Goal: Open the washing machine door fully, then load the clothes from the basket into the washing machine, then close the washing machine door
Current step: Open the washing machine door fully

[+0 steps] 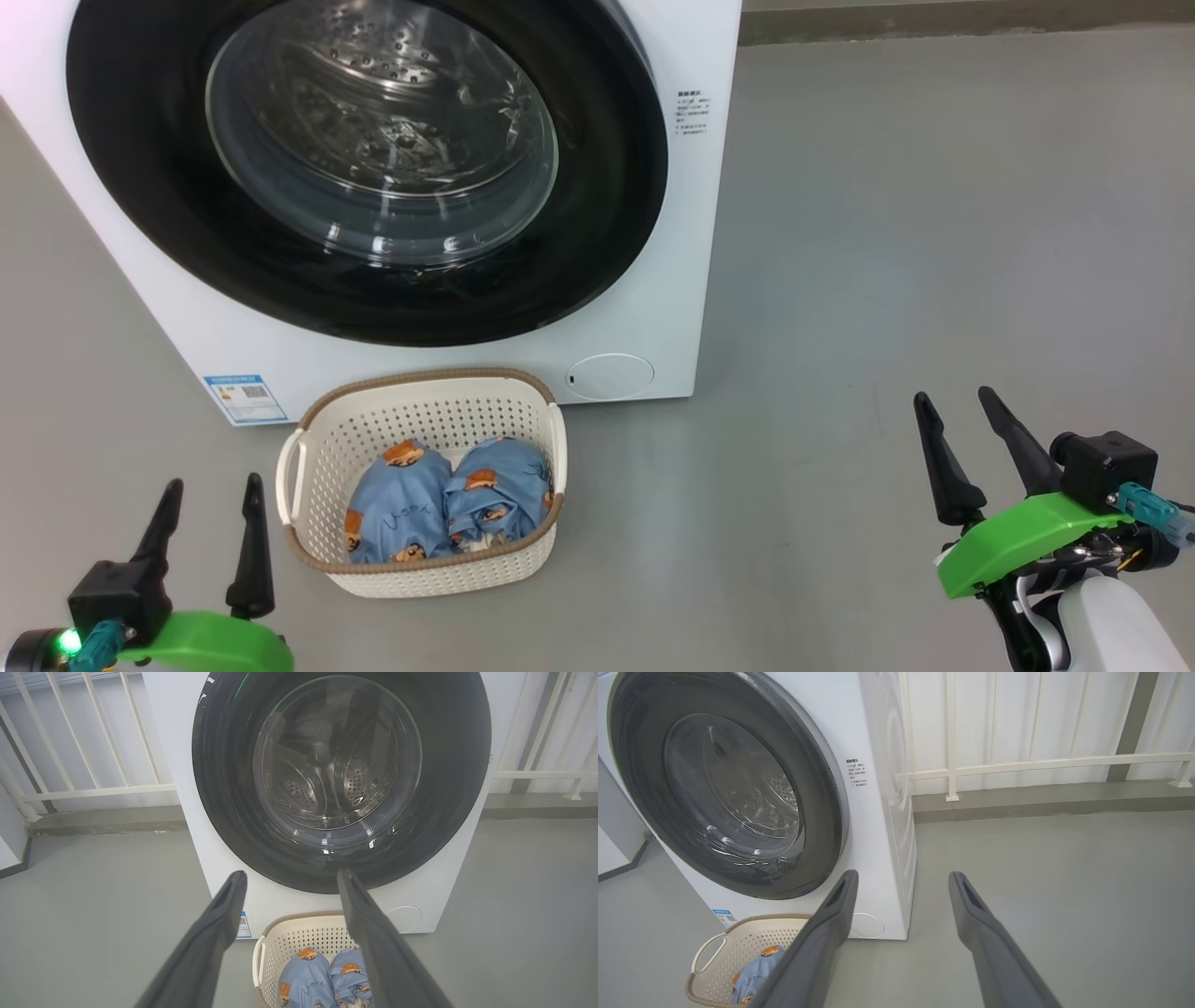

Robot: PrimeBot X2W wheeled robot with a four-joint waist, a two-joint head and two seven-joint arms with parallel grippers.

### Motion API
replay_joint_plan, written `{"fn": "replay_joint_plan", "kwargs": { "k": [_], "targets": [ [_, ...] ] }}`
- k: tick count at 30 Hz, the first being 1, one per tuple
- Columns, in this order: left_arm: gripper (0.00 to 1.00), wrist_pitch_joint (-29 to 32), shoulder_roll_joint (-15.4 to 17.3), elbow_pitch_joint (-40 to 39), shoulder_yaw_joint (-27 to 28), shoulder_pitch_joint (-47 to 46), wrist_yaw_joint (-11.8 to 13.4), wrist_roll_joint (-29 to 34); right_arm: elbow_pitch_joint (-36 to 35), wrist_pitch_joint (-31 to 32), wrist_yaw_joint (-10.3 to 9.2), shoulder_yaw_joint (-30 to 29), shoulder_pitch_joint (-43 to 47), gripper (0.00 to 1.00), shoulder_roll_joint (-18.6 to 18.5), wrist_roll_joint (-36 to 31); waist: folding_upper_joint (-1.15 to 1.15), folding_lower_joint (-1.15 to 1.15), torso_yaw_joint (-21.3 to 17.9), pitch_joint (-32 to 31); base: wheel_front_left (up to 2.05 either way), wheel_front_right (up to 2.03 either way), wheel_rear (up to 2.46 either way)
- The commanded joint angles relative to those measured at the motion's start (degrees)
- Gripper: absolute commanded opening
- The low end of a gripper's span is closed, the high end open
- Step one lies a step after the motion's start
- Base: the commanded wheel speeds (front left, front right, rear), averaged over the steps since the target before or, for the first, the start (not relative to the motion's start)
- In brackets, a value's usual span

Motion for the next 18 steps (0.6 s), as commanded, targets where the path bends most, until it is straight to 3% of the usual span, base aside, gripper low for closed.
{"fn": "replay_joint_plan", "kwargs": {
  "k": [1,11,18],
  "targets": [
    [1.0,-0.6,1.1,-1.8,2.0,-1.3,-0.3,0.5,-1.4,-0.6,0.09,1.1,-0.9,1.0,-0.2,0.0,0.0,0.0,0.1,0.1,0.0,0.0,0.0],
    [1.0,-0.6,0.3,-4.0,1.5,-0.8,-1.2,0.9,-1.9,-0.6,0.09,0.1,-1.8,1.0,0.0,0.4,0.0,0.0,1.1,1.0,0.0,0.0,0.0],
    [1.0,-0.6,-0.5,-4.8,0.2,-0.8,-1.8,1.2,-2.4,-0.7,0.09,-2.0,-5.5,1.0,0.9,4.2,0.0,0.0,2.5,2.3,0.0,0.0,0.0]
  ]
}}
